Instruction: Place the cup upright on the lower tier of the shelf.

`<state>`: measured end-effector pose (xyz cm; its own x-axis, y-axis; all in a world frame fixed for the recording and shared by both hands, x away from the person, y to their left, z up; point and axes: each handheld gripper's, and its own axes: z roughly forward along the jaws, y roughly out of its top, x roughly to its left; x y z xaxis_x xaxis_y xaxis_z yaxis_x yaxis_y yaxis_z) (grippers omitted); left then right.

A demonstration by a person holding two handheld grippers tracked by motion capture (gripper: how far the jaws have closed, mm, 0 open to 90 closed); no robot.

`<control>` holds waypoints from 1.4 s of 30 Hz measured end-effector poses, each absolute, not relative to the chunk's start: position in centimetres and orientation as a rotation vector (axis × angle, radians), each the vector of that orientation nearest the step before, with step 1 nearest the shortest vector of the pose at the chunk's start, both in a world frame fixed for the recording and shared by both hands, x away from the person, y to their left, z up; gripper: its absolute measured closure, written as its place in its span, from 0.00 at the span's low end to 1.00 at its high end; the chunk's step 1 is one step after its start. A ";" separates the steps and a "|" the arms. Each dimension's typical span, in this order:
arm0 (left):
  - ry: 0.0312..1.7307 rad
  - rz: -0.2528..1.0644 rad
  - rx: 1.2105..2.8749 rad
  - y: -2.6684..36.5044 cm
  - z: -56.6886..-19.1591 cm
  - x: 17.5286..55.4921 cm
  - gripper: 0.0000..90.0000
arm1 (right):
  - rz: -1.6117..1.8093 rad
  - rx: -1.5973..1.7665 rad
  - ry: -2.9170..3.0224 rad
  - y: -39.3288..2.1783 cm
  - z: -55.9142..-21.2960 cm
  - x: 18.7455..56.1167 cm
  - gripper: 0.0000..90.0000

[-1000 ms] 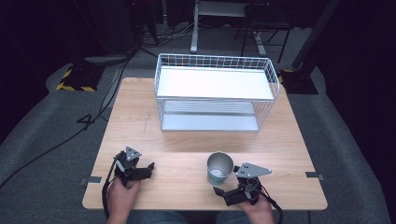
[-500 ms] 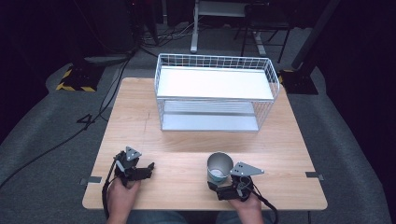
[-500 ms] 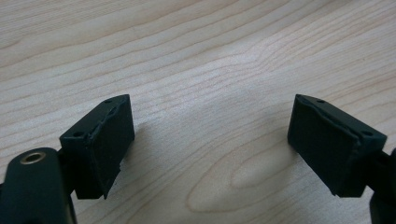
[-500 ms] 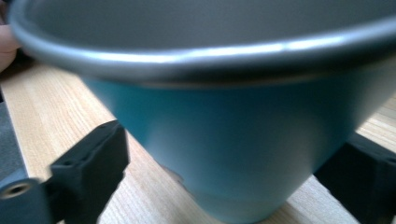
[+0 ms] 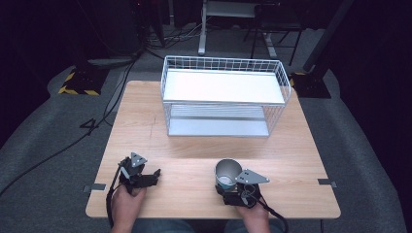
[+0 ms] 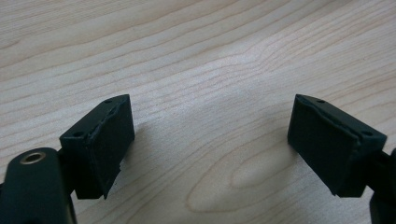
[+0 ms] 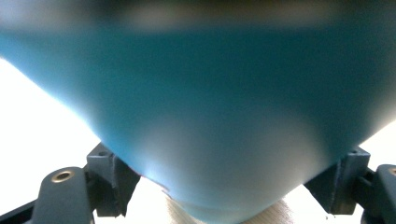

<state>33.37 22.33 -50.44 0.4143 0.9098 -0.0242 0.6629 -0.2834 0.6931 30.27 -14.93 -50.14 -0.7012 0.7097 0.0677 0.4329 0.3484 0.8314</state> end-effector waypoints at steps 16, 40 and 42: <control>1.329 0.506 2.043 22.3 -50.4 33.4 0.17 | 1.288 0.993 2.301 -14.9 -49.9 30.1 0.27; 1.327 0.501 2.045 22.2 -50.5 33.5 0.17 | 1.279 0.962 2.302 -15.2 -45.7 33.8 0.27; 1.328 0.502 2.046 22.2 -50.4 33.4 0.17 | 1.274 0.963 2.299 -15.2 -45.3 34.3 0.27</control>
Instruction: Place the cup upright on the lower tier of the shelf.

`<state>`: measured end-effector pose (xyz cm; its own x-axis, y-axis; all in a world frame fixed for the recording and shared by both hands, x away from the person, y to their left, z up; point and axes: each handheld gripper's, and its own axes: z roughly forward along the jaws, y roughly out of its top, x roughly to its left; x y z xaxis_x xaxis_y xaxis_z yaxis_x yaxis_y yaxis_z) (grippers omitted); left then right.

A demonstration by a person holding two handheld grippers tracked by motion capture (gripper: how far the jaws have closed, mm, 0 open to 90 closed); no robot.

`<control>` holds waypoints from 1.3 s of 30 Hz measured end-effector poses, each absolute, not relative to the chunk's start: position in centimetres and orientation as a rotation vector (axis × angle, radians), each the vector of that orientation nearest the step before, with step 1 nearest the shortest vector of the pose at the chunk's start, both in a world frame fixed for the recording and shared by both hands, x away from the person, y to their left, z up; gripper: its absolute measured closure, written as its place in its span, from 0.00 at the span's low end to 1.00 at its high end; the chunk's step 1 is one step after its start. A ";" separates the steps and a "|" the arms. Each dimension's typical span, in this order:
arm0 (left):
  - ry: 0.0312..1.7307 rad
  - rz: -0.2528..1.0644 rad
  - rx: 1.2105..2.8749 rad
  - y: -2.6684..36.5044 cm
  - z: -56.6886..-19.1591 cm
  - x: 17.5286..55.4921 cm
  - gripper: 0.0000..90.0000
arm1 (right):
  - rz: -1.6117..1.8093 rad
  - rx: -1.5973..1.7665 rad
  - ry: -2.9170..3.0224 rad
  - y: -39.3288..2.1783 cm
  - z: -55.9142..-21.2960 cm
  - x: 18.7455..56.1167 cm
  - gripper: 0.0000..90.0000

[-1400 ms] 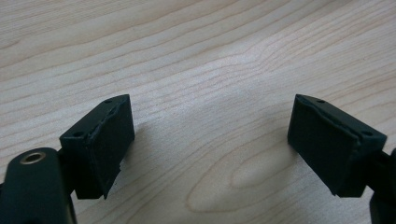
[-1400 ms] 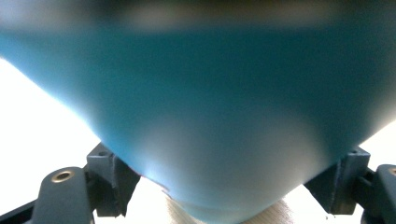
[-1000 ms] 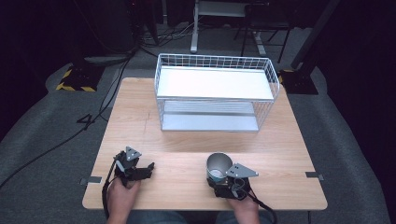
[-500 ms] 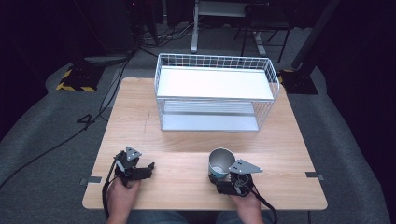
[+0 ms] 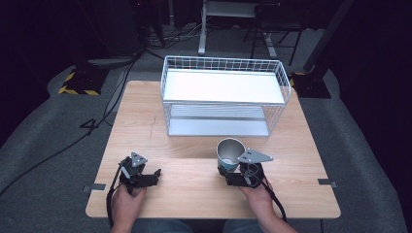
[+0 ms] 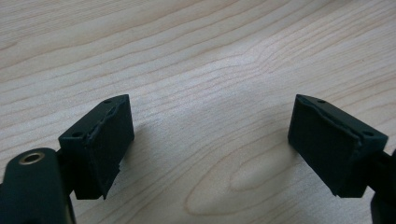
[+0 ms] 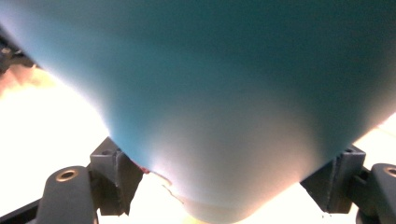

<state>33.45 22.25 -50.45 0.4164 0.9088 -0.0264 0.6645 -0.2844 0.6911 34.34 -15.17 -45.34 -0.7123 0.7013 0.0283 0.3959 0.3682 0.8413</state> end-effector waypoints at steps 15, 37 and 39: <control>1.333 0.504 2.042 22.2 -50.4 33.5 0.17 | 1.249 0.987 2.268 -14.6 -43.3 38.4 0.27; 1.334 0.512 2.044 22.2 -50.4 33.6 0.17 | 1.197 1.081 2.157 -13.4 -44.9 45.0 0.27; 1.334 0.512 2.044 22.2 -50.4 33.6 0.17 | 1.200 1.098 2.137 -13.4 -45.1 45.8 0.27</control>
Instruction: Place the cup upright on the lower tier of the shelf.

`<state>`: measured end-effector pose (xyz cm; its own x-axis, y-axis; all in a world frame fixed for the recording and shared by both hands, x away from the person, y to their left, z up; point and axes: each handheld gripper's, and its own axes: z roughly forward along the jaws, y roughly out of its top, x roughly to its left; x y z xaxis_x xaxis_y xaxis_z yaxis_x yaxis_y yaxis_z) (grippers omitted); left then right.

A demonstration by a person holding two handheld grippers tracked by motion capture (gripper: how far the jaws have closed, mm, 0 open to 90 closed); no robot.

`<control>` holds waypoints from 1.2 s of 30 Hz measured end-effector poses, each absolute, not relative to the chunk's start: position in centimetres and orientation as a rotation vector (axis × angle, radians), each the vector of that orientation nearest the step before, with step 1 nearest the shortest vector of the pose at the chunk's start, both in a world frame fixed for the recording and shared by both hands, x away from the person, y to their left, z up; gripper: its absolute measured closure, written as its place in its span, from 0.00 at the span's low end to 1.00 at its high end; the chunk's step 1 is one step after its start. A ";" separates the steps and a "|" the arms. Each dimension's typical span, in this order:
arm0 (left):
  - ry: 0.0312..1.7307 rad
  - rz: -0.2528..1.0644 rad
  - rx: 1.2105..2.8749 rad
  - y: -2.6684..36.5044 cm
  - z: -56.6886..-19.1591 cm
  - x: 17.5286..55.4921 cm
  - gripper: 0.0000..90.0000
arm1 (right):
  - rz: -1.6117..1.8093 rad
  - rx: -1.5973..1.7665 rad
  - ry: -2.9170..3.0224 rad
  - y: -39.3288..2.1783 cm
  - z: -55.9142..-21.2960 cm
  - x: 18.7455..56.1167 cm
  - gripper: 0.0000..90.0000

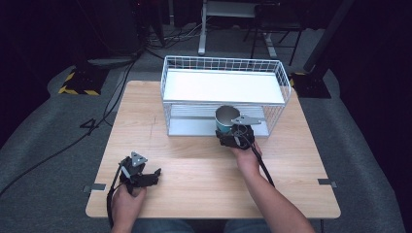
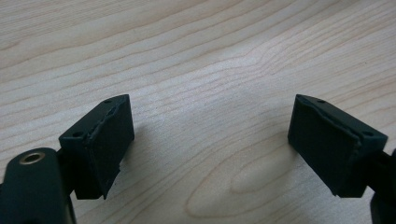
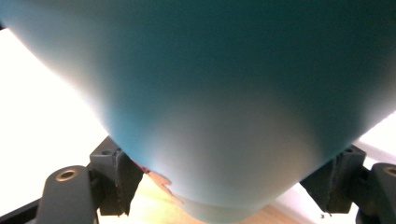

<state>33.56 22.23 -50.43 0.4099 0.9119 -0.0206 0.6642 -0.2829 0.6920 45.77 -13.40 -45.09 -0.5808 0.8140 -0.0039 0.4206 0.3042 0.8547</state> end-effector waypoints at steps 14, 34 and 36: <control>1.334 0.512 2.044 22.2 -50.4 33.6 0.17 | 1.213 1.130 2.103 -12.6 -46.2 48.7 0.27; 1.335 0.511 2.045 22.2 -50.4 33.6 0.17 | 1.192 1.164 2.066 -11.8 -47.5 51.9 0.27; 1.335 0.512 2.044 22.2 -50.4 33.6 0.17 | 1.193 1.167 2.063 -11.8 -47.5 52.0 0.27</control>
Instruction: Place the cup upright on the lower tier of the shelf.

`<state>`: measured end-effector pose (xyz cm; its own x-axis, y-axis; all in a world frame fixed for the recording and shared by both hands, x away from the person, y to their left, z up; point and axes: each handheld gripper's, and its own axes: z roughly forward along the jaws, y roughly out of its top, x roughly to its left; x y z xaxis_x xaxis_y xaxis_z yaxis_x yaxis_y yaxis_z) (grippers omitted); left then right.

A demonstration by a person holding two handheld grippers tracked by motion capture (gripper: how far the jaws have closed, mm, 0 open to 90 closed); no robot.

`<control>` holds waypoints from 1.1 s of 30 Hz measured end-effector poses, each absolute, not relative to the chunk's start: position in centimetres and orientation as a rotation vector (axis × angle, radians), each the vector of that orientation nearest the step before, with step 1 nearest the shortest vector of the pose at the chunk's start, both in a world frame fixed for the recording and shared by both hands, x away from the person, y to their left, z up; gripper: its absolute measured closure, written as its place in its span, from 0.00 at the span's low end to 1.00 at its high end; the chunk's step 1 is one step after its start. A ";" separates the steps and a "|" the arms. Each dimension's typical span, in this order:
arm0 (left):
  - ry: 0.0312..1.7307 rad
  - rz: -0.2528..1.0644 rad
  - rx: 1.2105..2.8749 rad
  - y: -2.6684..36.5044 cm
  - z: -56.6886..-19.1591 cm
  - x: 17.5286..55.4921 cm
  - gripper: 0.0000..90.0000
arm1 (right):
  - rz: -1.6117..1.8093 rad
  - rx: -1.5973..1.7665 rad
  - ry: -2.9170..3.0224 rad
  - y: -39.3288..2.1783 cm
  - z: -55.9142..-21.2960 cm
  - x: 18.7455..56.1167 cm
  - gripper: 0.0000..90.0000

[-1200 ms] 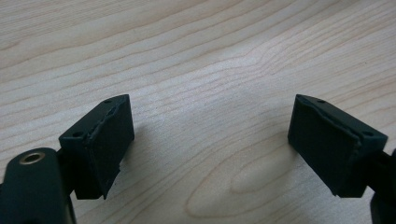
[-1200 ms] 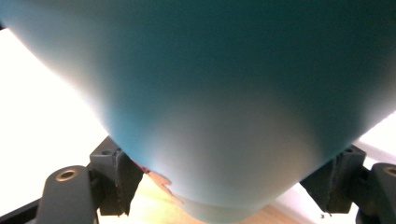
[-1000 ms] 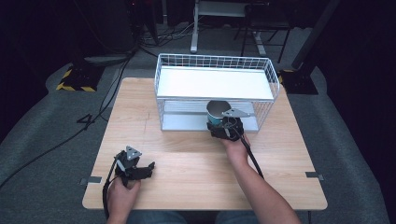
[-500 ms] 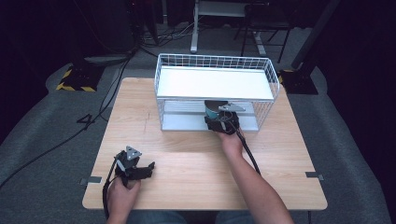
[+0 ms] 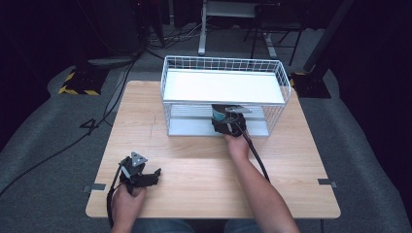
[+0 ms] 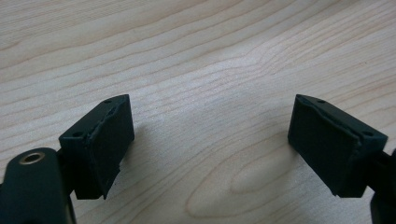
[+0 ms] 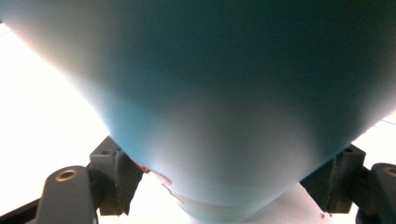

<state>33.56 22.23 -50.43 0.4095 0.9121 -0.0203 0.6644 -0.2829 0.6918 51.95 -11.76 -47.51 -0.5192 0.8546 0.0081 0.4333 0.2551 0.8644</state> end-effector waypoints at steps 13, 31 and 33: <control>1.335 0.512 2.044 22.2 -50.4 33.6 0.17 | 1.169 1.199 2.069 -11.5 -48.4 52.8 0.27; 1.334 0.512 2.044 22.2 -50.4 33.6 0.17 | 1.171 1.205 2.082 -11.5 -48.3 53.1 0.13; 1.335 0.512 2.044 22.2 -50.4 33.6 0.17 | 1.159 1.196 2.076 -11.5 -48.2 52.9 0.08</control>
<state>33.55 22.23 -50.43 0.4096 0.9120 -0.0203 0.6644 -0.2830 0.6917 52.90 -11.51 -48.20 -0.5059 0.8626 0.0089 0.4603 0.2612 0.8485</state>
